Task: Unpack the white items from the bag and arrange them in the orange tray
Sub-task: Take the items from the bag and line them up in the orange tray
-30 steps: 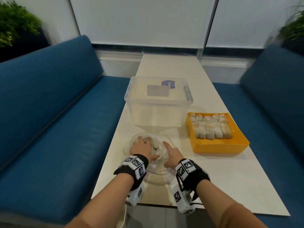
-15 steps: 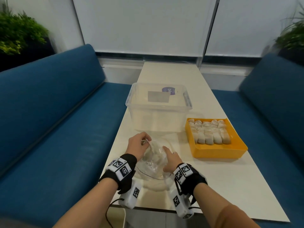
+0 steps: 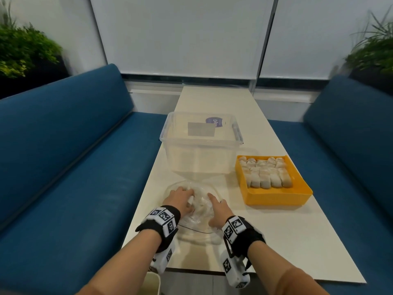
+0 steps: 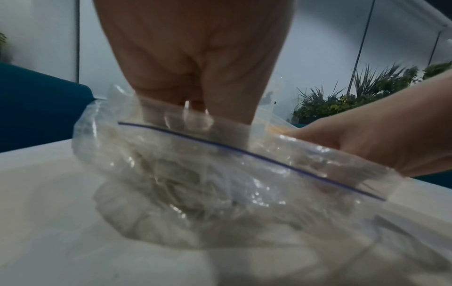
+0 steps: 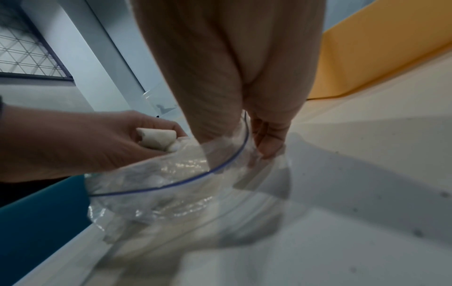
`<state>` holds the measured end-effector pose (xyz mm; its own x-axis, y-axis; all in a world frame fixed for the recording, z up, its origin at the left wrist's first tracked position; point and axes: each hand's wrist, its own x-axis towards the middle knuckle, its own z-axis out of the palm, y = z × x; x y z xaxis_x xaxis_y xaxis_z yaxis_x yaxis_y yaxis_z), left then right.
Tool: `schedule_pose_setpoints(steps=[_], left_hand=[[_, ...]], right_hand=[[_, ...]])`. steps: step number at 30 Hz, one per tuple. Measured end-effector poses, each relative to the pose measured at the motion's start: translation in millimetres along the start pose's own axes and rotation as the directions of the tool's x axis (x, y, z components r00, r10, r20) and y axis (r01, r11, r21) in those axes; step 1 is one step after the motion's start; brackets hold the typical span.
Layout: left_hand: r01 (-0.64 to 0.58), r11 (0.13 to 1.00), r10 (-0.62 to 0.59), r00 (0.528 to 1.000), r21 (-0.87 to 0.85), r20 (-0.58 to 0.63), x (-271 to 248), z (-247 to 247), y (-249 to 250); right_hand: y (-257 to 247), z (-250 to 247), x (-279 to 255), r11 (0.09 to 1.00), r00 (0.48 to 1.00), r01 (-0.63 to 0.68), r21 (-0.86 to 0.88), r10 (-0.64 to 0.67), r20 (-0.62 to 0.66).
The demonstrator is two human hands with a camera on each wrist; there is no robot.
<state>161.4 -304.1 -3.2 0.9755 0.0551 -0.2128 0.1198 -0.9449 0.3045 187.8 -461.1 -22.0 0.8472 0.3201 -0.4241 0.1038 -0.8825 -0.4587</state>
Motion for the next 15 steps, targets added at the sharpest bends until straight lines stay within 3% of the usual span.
schedule_pose_setpoints(steps=[4,9,11,13,15], left_hand=[[-0.005,0.963,-0.033,0.99,-0.268,-0.138,-4.5,-9.8,-3.2],[-0.096,0.812,-0.047,0.973,-0.576,-0.228,-18.7,-40.5,-10.5],[-0.101,0.666,-0.067,0.979,-0.739,-0.194,-23.4,-54.0,-15.5],[-0.042,0.474,-0.109,0.988,-0.88,-0.106,-27.1,-64.1,-16.9],[0.017,0.258,-0.131,0.991,-0.966,-0.018,-29.0,-72.2,-13.5]], right_hand=[[0.1,-3.3,-4.2,1.0,1.0,0.025,0.009,-0.025,0.003],[-4.5,-37.8,-21.1,0.999,0.996,0.048,0.012,-0.049,0.069],[-12.6,-57.6,-31.9,0.994,0.99,0.108,-0.022,-0.109,-0.089],[-24.1,-73.3,-42.8,0.975,0.935,0.222,-0.014,-0.217,-0.28],[-38.9,-85.2,-49.1,0.926,0.884,0.364,0.105,-0.307,-0.352]])
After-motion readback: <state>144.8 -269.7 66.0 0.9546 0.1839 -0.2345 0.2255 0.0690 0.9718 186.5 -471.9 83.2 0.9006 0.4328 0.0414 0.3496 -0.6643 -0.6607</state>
